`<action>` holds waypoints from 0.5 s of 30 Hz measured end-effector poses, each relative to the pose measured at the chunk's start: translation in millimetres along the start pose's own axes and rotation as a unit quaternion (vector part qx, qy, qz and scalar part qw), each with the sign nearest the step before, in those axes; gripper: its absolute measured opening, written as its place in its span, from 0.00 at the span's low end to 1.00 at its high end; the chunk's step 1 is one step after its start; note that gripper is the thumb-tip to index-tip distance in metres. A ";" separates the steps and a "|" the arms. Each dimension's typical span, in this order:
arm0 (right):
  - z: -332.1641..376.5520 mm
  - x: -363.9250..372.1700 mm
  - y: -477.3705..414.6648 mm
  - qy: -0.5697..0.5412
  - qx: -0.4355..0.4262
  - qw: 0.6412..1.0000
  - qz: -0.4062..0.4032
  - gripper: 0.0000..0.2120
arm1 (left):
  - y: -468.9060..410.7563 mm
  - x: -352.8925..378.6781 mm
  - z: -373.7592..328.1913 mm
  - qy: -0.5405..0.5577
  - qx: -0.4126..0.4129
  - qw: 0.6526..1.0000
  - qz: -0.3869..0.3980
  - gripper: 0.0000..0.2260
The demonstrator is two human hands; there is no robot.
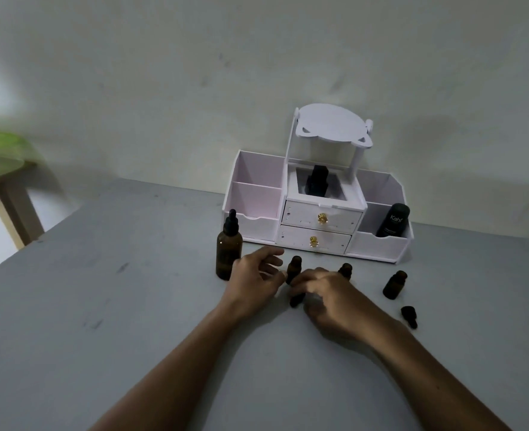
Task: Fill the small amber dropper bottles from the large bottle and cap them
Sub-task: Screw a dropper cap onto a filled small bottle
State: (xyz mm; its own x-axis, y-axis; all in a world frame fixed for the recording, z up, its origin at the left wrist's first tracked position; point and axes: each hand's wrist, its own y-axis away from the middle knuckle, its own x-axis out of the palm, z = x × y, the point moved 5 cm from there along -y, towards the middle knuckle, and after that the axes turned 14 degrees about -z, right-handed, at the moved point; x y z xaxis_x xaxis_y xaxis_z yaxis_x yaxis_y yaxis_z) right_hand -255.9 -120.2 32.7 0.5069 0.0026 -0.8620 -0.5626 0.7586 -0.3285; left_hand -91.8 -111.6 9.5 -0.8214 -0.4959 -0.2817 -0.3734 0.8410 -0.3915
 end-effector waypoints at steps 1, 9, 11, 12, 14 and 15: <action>1.8 2.6 0.7 0.002 -0.004 1.000 -0.001 0.15 | -2.0 3.0 1.9 -0.005 -0.006 1.000 0.007 0.20; -3.9 -42.2 -18.6 -0.129 0.021 0.979 -0.157 0.08 | -8.9 18.9 1.4 -0.019 0.000 0.998 0.064 0.22; -10.4 -57.1 -22.6 -0.227 0.076 0.938 -0.249 0.06 | -8.3 18.8 1.7 -0.036 0.002 0.998 0.060 0.21; -13.5 -59.1 -24.2 -0.256 0.093 0.920 -0.281 0.06 | -8.1 18.6 2.1 -0.042 0.003 0.998 0.056 0.21; -15.2 -54.7 -26.7 -0.282 0.108 0.901 -0.311 0.06 | -8.1 17.9 2.5 -0.043 0.004 0.998 0.047 0.20; -15.2 -50.1 -27.4 -0.284 0.111 0.898 -0.318 0.06 | -8.3 17.7 2.6 -0.042 0.005 0.998 0.045 0.20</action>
State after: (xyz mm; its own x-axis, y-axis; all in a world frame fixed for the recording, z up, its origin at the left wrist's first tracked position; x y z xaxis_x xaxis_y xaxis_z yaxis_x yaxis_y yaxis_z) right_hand -275.8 -151.1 79.0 0.9661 -0.1935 -0.1711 0.0704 0.8346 -0.5463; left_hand -102.1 -127.8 5.5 -0.8123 -0.4348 -0.3888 -0.2944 0.8810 -0.3704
